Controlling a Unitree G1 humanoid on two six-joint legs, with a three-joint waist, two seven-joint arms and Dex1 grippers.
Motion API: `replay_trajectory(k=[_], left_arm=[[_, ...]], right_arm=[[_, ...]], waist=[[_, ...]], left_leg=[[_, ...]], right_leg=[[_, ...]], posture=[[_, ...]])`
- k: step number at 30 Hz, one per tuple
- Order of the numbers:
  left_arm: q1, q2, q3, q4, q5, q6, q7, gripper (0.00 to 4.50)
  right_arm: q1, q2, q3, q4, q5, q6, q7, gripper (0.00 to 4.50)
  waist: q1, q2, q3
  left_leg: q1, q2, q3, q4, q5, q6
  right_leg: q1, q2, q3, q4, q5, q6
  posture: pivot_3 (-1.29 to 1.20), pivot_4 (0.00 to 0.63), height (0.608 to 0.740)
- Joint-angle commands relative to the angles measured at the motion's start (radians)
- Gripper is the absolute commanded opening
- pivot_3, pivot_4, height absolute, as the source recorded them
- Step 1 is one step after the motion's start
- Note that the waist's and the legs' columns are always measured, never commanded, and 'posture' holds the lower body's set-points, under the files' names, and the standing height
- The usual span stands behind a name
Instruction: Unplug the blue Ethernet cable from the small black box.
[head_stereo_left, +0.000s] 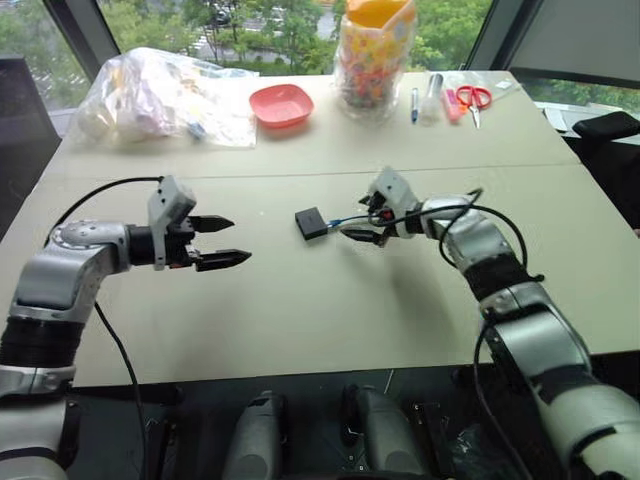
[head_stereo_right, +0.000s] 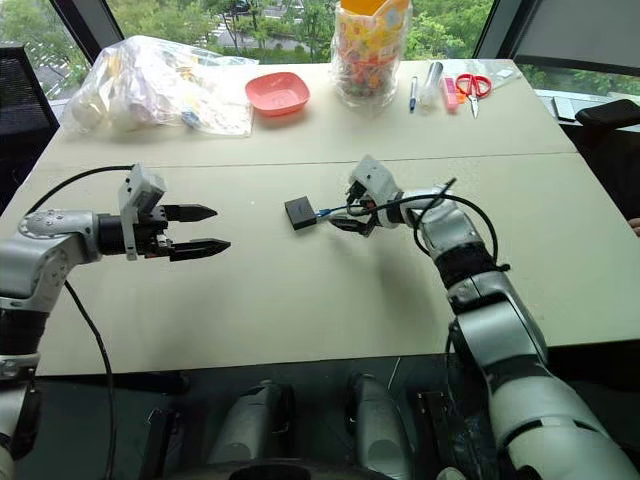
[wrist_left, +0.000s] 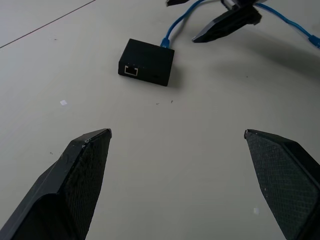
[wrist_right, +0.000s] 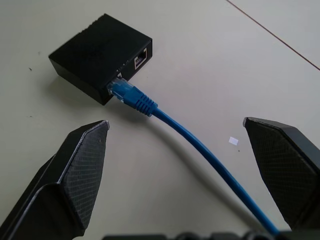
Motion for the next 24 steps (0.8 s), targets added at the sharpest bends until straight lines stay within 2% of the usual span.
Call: replay_trajectory(k=[1,5,9,14,15,19,24], left_arm=[[0.041,-0.017,0.076,-0.074,-0.034,0.028,0.065,4.48],[0.144,-0.057,0.116,-0.179,-0.046,0.052,0.146,4.48],[0.214,-0.077,0.153,-0.245,-0.062,0.072,0.210,4.50],[0.245,-0.083,0.168,-0.245,-0.058,0.063,0.242,4.50],[0.245,-0.083,0.167,-0.243,-0.057,0.061,0.243,4.50],[0.140,-0.112,0.119,-0.065,-0.007,-0.011,0.219,4.50],[-0.190,-0.223,0.089,0.347,0.025,-0.077,0.177,4.50]], right_arm=[[-0.116,0.066,-0.018,0.265,-0.059,-0.115,0.008,4.50],[-0.187,0.132,-0.013,0.402,-0.128,-0.160,0.025,4.50],[-0.219,0.169,0.007,0.434,-0.196,-0.212,0.111,2.70],[-0.222,0.183,0.059,0.435,-0.300,-0.302,0.148,0.08],[-0.222,0.184,0.056,0.436,-0.307,-0.309,0.147,0.02],[-0.223,0.162,0.071,0.397,-0.372,-0.426,-0.041,0.02],[-0.156,0.049,0.132,0.224,-0.518,-0.660,-0.366,0.02]], waist=[[-0.001,0.000,0.000],[-0.008,0.000,0.000],[-0.011,0.000,0.000],[-0.013,0.000,-0.001],[-0.013,0.000,-0.001],[-0.015,0.000,-0.001],[0.014,0.000,-0.001]], left_leg=[[0.000,0.001,0.000,0.000,0.000,0.000],[0.003,0.001,0.002,0.000,0.000,0.000],[0.006,0.002,0.002,0.001,0.001,-0.002],[0.011,0.004,0.000,0.001,0.003,-0.005],[0.011,0.004,0.000,0.001,0.003,-0.005],[0.011,0.004,0.001,0.001,0.003,-0.005],[0.007,0.001,0.002,0.003,0.005,-0.008]], right_leg=[[0.000,0.000,0.000,0.002,0.001,0.000],[0.000,-0.001,0.002,0.004,0.001,0.000],[0.000,-0.001,0.003,0.011,-0.001,0.002],[0.002,0.001,0.003,0.013,-0.002,-0.003],[0.003,0.001,0.003,0.013,-0.002,-0.003],[0.002,0.001,0.003,0.013,-0.002,-0.004],[0.001,0.000,0.002,0.014,0.000,-0.003]], posture=[[0.00,0.150,0.740],[0.00,0.150,0.740],[0.00,0.150,0.740],[0.00,0.150,0.740],[0.00,0.150,0.740],[0.00,0.150,0.740],[0.00,0.150,0.740]])
